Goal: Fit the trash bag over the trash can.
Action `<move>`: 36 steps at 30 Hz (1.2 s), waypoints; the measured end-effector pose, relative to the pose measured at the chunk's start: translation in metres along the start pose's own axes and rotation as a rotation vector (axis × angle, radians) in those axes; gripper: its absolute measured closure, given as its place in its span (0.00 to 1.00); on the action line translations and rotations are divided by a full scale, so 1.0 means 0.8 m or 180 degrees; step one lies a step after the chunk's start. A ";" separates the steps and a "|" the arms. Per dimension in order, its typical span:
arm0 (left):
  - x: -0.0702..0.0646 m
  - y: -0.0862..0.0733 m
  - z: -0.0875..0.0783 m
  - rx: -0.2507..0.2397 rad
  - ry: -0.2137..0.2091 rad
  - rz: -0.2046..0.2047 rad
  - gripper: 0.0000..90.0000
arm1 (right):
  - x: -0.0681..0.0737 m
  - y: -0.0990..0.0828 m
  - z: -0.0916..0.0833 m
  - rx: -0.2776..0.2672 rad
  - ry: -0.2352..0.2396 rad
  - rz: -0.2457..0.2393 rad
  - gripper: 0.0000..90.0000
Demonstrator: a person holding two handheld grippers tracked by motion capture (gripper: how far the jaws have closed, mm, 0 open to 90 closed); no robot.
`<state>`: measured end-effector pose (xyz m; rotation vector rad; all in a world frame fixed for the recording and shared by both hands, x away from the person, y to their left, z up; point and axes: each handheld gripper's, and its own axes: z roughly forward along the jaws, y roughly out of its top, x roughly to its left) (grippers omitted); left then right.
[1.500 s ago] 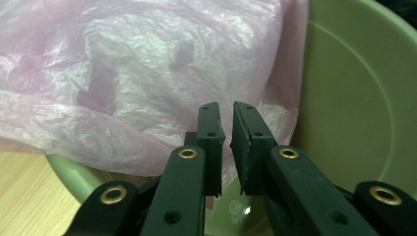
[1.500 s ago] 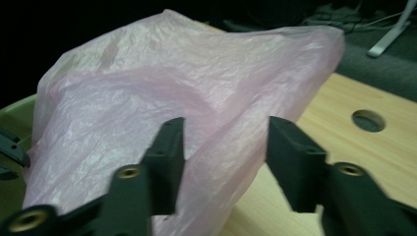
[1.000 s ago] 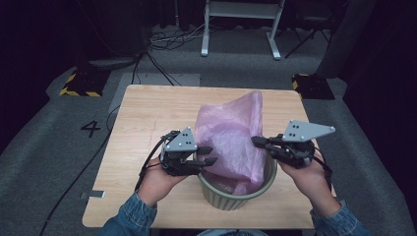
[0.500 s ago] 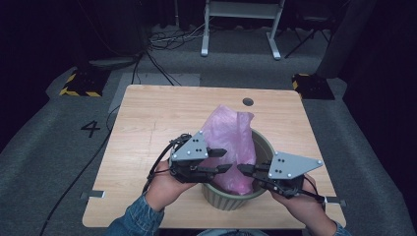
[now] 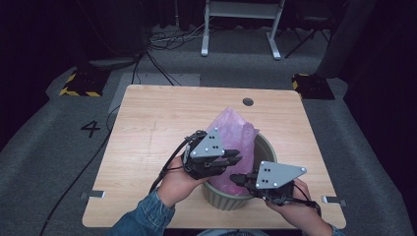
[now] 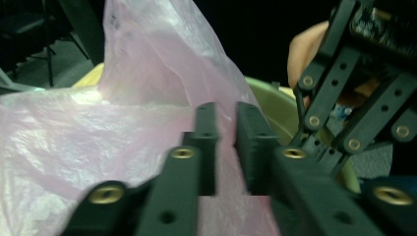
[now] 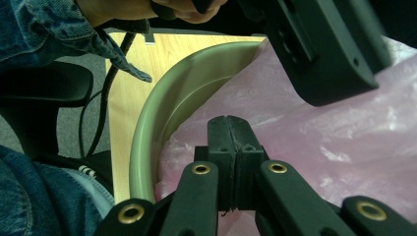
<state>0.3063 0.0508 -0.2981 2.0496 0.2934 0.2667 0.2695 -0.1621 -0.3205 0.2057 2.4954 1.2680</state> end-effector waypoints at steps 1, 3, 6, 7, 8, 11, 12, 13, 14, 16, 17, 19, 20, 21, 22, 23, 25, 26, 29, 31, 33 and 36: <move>-0.001 -0.001 0.001 0.0027 0.0025 0.0032 0.99 | 0.000 -0.001 0.000 0.0006 0.0005 0.0006 0.98; -0.003 -0.004 0.002 0.0061 0.0019 0.0057 1.00 | -0.002 -0.003 -0.002 0.0005 0.0010 0.0031 0.97; -0.003 -0.007 0.004 0.0074 0.0017 0.0049 1.00 | -0.003 -0.006 -0.004 -0.0005 0.0015 0.0066 0.97; -0.002 -0.007 0.003 0.0045 0.0018 0.0022 1.00 | -0.003 -0.006 -0.004 -0.0002 0.0023 0.0081 0.97; -0.001 -0.007 0.002 -0.0028 0.0025 0.0001 0.99 | -0.004 -0.006 -0.003 0.0006 0.0028 0.0087 0.97; 0.005 -0.001 -0.001 -0.0180 -0.0075 -0.0163 0.71 | -0.003 -0.006 0.000 0.0027 0.0049 0.0074 0.97; 0.006 0.001 -0.001 -0.0203 -0.0078 -0.0195 0.64 | -0.003 -0.005 0.001 0.0032 0.0057 0.0071 0.97; 0.006 0.004 0.000 -0.0195 -0.0066 -0.0184 0.62 | -0.002 -0.005 0.002 0.0036 0.0065 0.0069 0.97; 0.005 0.005 0.001 -0.0184 -0.0050 -0.0167 0.62 | -0.002 -0.004 0.003 0.0038 0.0068 0.0065 0.97; 0.004 0.008 0.005 -0.0168 -0.0043 -0.0165 0.60 | -0.002 -0.004 0.005 0.0042 0.0072 0.0056 0.98; 0.004 0.009 0.007 -0.0134 -0.0009 -0.0169 0.62 | -0.002 -0.004 0.005 0.0045 0.0077 0.0061 0.98; 0.002 0.009 0.011 -0.0064 0.0108 -0.0144 0.75 | -0.001 -0.004 0.006 0.0048 0.0083 0.0053 0.98; 0.001 0.008 0.011 -0.0054 0.0171 -0.0129 0.85 | -0.001 -0.004 0.006 0.0047 0.0083 0.0051 0.97; 0.000 0.006 0.011 -0.0054 0.0200 -0.0105 0.91 | 0.000 -0.004 0.005 0.0042 0.0081 0.0052 0.97; 0.000 0.004 0.011 -0.0058 0.0211 -0.0094 0.97 | 0.000 -0.005 0.003 0.0026 0.0073 0.0052 0.95; -0.001 0.003 0.010 -0.0061 0.0214 -0.0086 0.99 | -0.001 -0.006 0.001 0.0010 0.0075 0.0073 0.92; -0.003 -0.002 0.007 -0.0083 0.0209 -0.0051 0.99 | -0.003 -0.008 -0.004 -0.0029 0.0076 0.0118 0.87; -0.004 -0.005 0.005 -0.0088 0.0224 -0.0030 0.99 | -0.004 -0.009 -0.007 -0.0055 0.0069 0.0155 0.85; -0.009 -0.013 0.002 -0.0088 0.0260 0.0016 0.99 | -0.009 -0.012 -0.019 -0.0146 0.0075 0.0245 0.80; -0.013 -0.018 0.001 -0.0076 0.0310 0.0080 0.99 | -0.013 -0.013 -0.027 -0.0209 0.0074 0.0301 0.78; -0.015 -0.023 0.000 -0.0092 0.0343 0.0128 0.99 | -0.017 -0.015 -0.035 -0.0253 0.0055 0.0332 0.76; -0.017 -0.029 -0.003 -0.0125 0.0371 0.0182 0.99 | -0.026 -0.017 -0.046 -0.0306 0.0012 0.0396 0.74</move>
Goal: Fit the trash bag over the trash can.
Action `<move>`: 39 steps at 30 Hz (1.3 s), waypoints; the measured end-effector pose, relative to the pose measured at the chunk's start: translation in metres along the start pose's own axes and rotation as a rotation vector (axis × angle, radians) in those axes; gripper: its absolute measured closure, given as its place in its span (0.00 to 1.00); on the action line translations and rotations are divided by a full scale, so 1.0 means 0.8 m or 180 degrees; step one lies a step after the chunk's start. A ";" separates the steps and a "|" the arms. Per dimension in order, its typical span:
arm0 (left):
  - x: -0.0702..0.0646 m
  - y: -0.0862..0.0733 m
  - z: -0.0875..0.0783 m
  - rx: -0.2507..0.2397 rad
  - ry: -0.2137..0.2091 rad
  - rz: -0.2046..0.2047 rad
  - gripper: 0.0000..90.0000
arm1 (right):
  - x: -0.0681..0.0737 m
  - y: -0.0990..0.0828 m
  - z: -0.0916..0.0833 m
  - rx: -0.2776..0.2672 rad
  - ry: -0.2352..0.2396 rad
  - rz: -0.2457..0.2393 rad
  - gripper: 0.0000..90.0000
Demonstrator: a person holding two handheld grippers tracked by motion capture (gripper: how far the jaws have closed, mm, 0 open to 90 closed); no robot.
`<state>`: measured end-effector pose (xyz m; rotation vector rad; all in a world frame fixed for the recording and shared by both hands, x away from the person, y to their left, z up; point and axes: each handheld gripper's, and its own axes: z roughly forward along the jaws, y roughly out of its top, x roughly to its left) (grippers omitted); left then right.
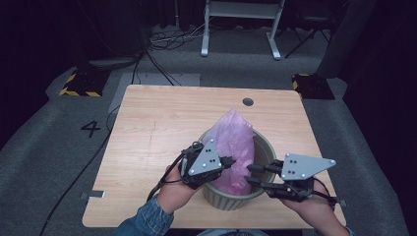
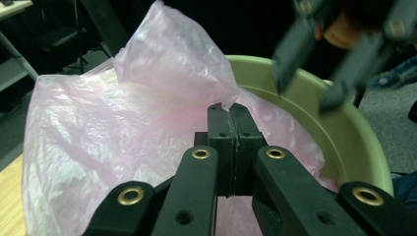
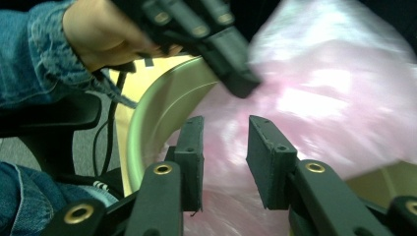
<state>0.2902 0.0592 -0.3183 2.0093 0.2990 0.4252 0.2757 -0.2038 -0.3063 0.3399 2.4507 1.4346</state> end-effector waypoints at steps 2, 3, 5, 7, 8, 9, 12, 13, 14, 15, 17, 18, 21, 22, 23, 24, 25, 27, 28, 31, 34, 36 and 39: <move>0.000 -0.002 -0.002 -0.0024 -0.0027 0.0021 0.99 | -0.007 0.001 -0.008 -0.0052 -0.0037 0.0044 0.72; 0.000 -0.003 -0.002 -0.0023 -0.0037 0.0037 0.99 | -0.011 0.002 -0.011 -0.0075 -0.0057 0.0051 0.70; -0.001 -0.003 -0.002 -0.0019 -0.0064 0.0053 0.99 | -0.018 0.004 -0.016 -0.0127 -0.0143 0.0019 0.64; -0.002 -0.003 -0.004 -0.0039 -0.0092 0.0077 0.99 | -0.028 0.007 -0.018 -0.0145 -0.0210 0.0036 0.59; -0.004 -0.003 -0.005 -0.0045 -0.0108 0.0094 0.99 | -0.034 0.009 -0.019 -0.0150 -0.0214 0.0051 0.57; -0.004 -0.002 -0.005 -0.0045 -0.0117 0.0107 0.99 | -0.041 0.011 -0.018 -0.0158 -0.0212 0.0054 0.53; -0.006 -0.001 -0.006 -0.0047 -0.0141 0.0124 0.99 | -0.058 0.016 -0.013 -0.0164 -0.0227 0.0057 0.52; -0.006 -0.001 -0.006 -0.0048 -0.0154 0.0135 0.99 | -0.064 0.018 -0.010 -0.0150 -0.0243 0.0070 0.51; -0.006 -0.001 -0.007 -0.0052 -0.0173 0.0139 0.99 | -0.070 0.019 -0.006 -0.0136 -0.0250 0.0074 0.51; -0.005 -0.001 -0.007 -0.0055 -0.0183 0.0148 0.99 | -0.075 0.020 -0.002 -0.0116 -0.0237 0.0061 0.50; -0.005 -0.001 -0.007 -0.0056 -0.0190 0.0154 0.99 | -0.085 0.023 0.006 -0.0087 -0.0176 0.0027 0.46; -0.004 -0.001 -0.008 -0.0059 -0.0198 0.0150 0.99 | -0.089 0.024 0.010 -0.0092 -0.0104 0.0026 0.46; -0.001 -0.002 -0.010 -0.0075 -0.0176 0.0122 0.99 | -0.095 0.026 0.021 -0.0065 0.0088 -0.0004 0.57; 0.000 -0.003 -0.011 -0.0082 -0.0166 0.0108 0.99 | -0.095 0.027 0.024 -0.0021 0.0157 -0.0013 0.70; 0.001 -0.004 -0.012 -0.0094 -0.0147 0.0092 0.99 | -0.093 0.026 0.026 0.0037 0.0186 -0.0044 0.80; 0.002 -0.005 -0.014 -0.0098 -0.0131 0.0081 0.99 | -0.090 0.026 0.027 0.0093 0.0159 -0.0076 0.88; 0.003 -0.006 -0.015 -0.0101 -0.0112 0.0073 0.99 | -0.087 0.025 0.027 0.0131 0.0143 -0.0110 0.95; 0.004 -0.008 -0.017 -0.0098 -0.0081 0.0065 0.99 | -0.080 0.024 0.023 0.0127 0.0100 -0.0139 0.99; 0.004 -0.009 -0.017 -0.0097 -0.0058 0.0055 0.99 | -0.076 0.023 0.020 0.0107 0.0075 -0.0136 1.00; 0.004 -0.013 -0.018 -0.0081 0.0008 0.0028 0.99 | -0.062 0.020 0.010 0.0044 0.0057 -0.0141 1.00; 0.004 -0.018 -0.019 -0.0032 0.0172 0.0033 0.99 | -0.048 0.013 0.002 0.0064 0.0108 -0.0138 1.00; 0.004 -0.022 -0.019 -0.0001 0.0304 0.0024 0.99 | -0.040 0.006 -0.001 0.0083 0.0156 -0.0110 1.00; 0.005 -0.026 -0.020 -0.0024 0.0339 -0.0016 0.99 | -0.029 -0.003 -0.003 0.0109 0.0241 -0.0087 1.00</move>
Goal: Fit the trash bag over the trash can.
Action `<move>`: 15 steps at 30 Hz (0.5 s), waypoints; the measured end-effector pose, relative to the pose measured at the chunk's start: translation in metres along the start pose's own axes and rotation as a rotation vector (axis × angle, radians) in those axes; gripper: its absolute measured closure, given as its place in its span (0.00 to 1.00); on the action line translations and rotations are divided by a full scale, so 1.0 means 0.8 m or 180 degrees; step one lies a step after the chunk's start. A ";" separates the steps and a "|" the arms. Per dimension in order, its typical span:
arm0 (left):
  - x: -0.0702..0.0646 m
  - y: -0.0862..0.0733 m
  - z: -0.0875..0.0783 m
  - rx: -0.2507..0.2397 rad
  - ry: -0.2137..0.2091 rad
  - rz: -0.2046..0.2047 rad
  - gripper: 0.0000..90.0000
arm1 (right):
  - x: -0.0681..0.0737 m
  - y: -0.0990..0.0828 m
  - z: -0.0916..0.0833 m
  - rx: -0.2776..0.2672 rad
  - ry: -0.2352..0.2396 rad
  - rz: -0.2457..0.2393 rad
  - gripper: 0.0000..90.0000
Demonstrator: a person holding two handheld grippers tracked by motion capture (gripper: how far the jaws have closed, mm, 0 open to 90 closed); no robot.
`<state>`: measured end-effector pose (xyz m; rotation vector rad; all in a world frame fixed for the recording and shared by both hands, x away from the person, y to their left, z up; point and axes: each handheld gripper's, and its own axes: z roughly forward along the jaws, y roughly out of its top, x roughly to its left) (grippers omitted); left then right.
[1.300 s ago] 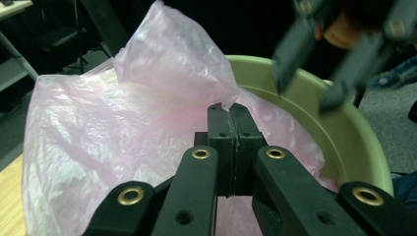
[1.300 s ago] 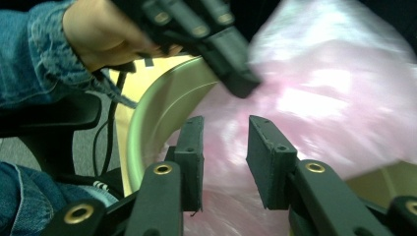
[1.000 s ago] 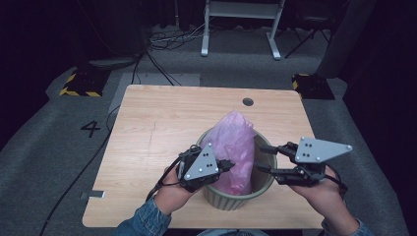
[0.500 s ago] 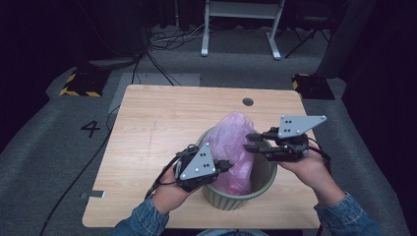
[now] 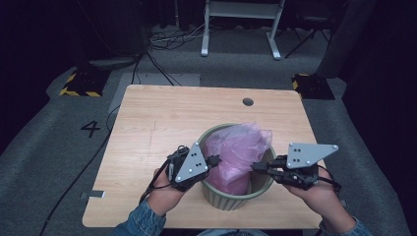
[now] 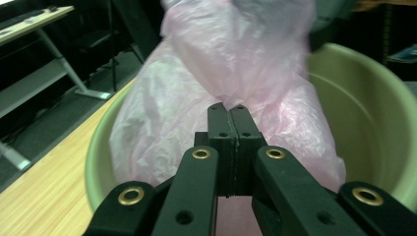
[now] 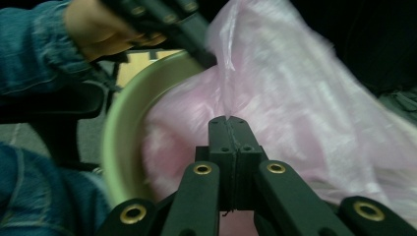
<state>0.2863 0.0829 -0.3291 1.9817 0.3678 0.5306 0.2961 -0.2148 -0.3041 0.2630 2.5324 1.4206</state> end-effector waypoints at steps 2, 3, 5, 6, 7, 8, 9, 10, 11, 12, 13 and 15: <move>-0.003 0.000 0.001 0.0013 0.0047 0.0035 0.99 | 0.006 -0.003 0.000 0.0013 0.0047 0.0026 1.00; -0.004 0.001 0.001 0.0024 0.0079 0.0072 0.99 | 0.009 -0.003 0.001 0.0017 0.0056 0.0032 1.00; -0.007 0.001 0.002 0.0009 0.0107 0.0116 0.94 | 0.012 -0.003 0.002 0.0039 0.0056 0.0029 1.00; -0.006 0.002 0.001 -0.0018 0.0052 0.0121 0.86 | 0.012 -0.003 0.003 0.0045 0.0048 0.0033 1.00; -0.005 0.003 0.000 -0.0058 -0.0016 0.0107 0.80 | 0.012 -0.003 0.003 0.0050 0.0037 0.0041 1.00; -0.005 0.004 -0.001 -0.0101 -0.0058 0.0108 0.75 | 0.012 -0.003 0.004 0.0056 0.0029 0.0049 1.00; -0.005 0.005 -0.002 -0.0145 -0.0072 0.0109 0.72 | 0.011 -0.003 0.004 0.0063 0.0030 0.0059 1.00; -0.005 0.006 -0.004 -0.0176 -0.0081 0.0123 0.71 | 0.011 -0.003 0.006 0.0070 0.0032 0.0069 1.00; -0.005 0.008 -0.005 -0.0220 -0.0091 0.0099 0.71 | 0.012 -0.003 0.007 0.0080 0.0038 0.0077 1.00; -0.003 0.009 -0.006 -0.0232 -0.0093 0.0084 0.72 | 0.012 -0.003 0.008 0.0083 0.0046 0.0081 1.00; -0.002 0.010 -0.007 -0.0248 -0.0102 0.0058 0.75 | 0.013 -0.003 0.009 0.0084 0.0052 0.0080 1.00; 0.001 0.011 -0.008 -0.0271 -0.0078 -0.0012 0.87 | 0.014 -0.003 0.010 0.0095 0.0062 0.0087 1.00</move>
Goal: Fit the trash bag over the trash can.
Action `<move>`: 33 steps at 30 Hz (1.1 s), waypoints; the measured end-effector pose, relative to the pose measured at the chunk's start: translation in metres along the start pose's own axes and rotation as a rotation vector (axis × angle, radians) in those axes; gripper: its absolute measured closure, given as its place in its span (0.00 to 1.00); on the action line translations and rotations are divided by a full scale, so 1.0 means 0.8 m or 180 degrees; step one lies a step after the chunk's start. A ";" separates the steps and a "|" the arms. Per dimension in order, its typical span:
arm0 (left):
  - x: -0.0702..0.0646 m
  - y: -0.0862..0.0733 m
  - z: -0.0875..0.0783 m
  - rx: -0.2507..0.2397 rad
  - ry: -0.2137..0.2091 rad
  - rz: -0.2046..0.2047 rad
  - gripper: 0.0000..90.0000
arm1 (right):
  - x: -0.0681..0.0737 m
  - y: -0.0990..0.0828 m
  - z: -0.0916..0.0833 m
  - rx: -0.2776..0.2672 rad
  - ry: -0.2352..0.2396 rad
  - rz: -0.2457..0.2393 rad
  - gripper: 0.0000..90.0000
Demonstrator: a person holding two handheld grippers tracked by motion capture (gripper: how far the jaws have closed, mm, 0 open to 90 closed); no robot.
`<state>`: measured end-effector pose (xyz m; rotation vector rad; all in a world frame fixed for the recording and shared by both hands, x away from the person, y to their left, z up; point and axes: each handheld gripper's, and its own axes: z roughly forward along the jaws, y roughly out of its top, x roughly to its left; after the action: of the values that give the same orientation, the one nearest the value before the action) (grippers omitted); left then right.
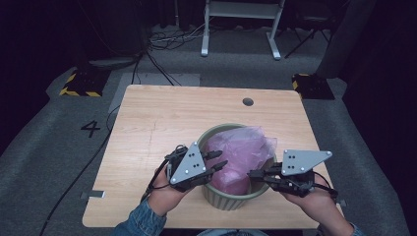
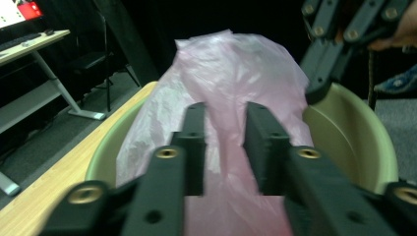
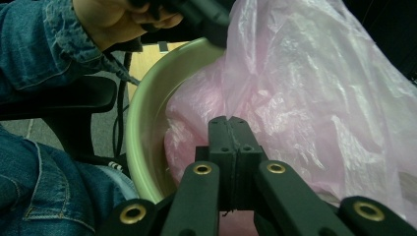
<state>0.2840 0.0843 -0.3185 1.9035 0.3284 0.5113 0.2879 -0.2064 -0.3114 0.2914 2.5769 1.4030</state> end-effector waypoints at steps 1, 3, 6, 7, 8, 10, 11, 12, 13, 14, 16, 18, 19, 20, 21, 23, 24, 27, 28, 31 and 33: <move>0.001 0.000 0.000 -0.0018 0.0002 -0.0029 0.93 | 0.000 0.000 0.000 0.0005 0.0012 0.0005 0.99; 0.003 -0.002 -0.001 -0.0032 0.0025 -0.0055 0.99 | 0.001 0.000 0.000 0.0001 0.0041 0.0026 0.94; 0.002 -0.004 0.000 -0.0012 0.0016 -0.0023 1.00 | 0.000 0.001 -0.006 -0.0059 0.0028 0.0021 0.87; 0.002 -0.004 0.000 -0.0017 0.0004 -0.0016 1.00 | -0.001 0.003 -0.009 -0.0095 0.0006 0.0010 0.85; 0.002 -0.004 0.000 -0.0024 -0.0004 -0.0011 1.00 | -0.002 0.004 -0.013 -0.0136 -0.0024 0.0015 0.83; 0.002 -0.004 0.000 -0.0042 -0.0018 -0.0008 1.00 | -0.007 0.008 -0.020 -0.0220 -0.0081 0.0045 0.82; 0.001 -0.003 0.000 -0.0051 -0.0027 0.0004 1.00 | -0.009 0.009 -0.024 -0.0248 -0.0107 0.0058 0.82; 0.001 -0.003 0.000 -0.0052 -0.0041 0.0019 1.00 | -0.011 0.011 -0.026 -0.0277 -0.0131 0.0072 0.81; 0.000 -0.002 0.001 -0.0048 -0.0048 0.0029 1.00 | -0.013 0.012 -0.028 -0.0302 -0.0159 0.0078 0.80; 0.000 -0.002 0.001 -0.0051 -0.0062 0.0041 1.00 | -0.015 0.013 -0.029 -0.0314 -0.0182 0.0079 0.80; -0.001 -0.001 0.003 -0.0049 -0.0079 0.0050 1.00 | -0.019 0.016 -0.028 -0.0325 -0.0253 0.0075 0.76; -0.002 -0.001 0.004 -0.0041 -0.0100 0.0060 1.00 | -0.022 0.019 -0.026 -0.0371 -0.0321 0.0080 0.68; -0.002 -0.001 0.005 -0.0042 -0.0108 0.0063 1.00 | -0.024 0.020 -0.024 -0.0405 -0.0374 0.0085 0.63; -0.002 -0.001 0.005 -0.0040 -0.0120 0.0059 1.00 | -0.026 0.021 -0.022 -0.0439 -0.0431 0.0083 0.58; -0.002 -0.001 0.006 -0.0031 -0.0139 0.0062 1.00 | -0.028 0.023 -0.020 -0.0463 -0.0468 0.0083 0.54; -0.002 0.000 0.007 -0.0042 -0.0151 0.0056 1.00 | -0.032 0.026 -0.015 -0.0475 -0.0453 0.0088 0.50; -0.002 0.000 0.008 -0.0043 -0.0155 0.0055 1.00 | -0.034 0.027 -0.011 -0.0464 -0.0438 0.0089 0.50; -0.003 0.002 0.010 -0.0043 -0.0172 0.0061 0.95 | -0.033 0.033 0.002 -0.0390 -0.0346 0.0051 0.61; -0.003 0.002 0.011 -0.0060 -0.0163 0.0059 0.90 | -0.031 0.034 0.005 -0.0368 -0.0323 0.0034 0.69; -0.006 0.004 0.014 -0.0098 -0.0043 0.0182 0.67 | -0.026 0.038 0.013 -0.0223 -0.0239 -0.0051 0.90; -0.006 0.005 0.012 -0.0126 -0.0054 0.0172 0.67 | -0.024 0.041 0.016 -0.0176 -0.0200 -0.0052 0.98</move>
<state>0.2848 0.0727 -0.3189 1.8813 0.2545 0.5336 0.3123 -0.1842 -0.2893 0.3002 2.4803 1.4332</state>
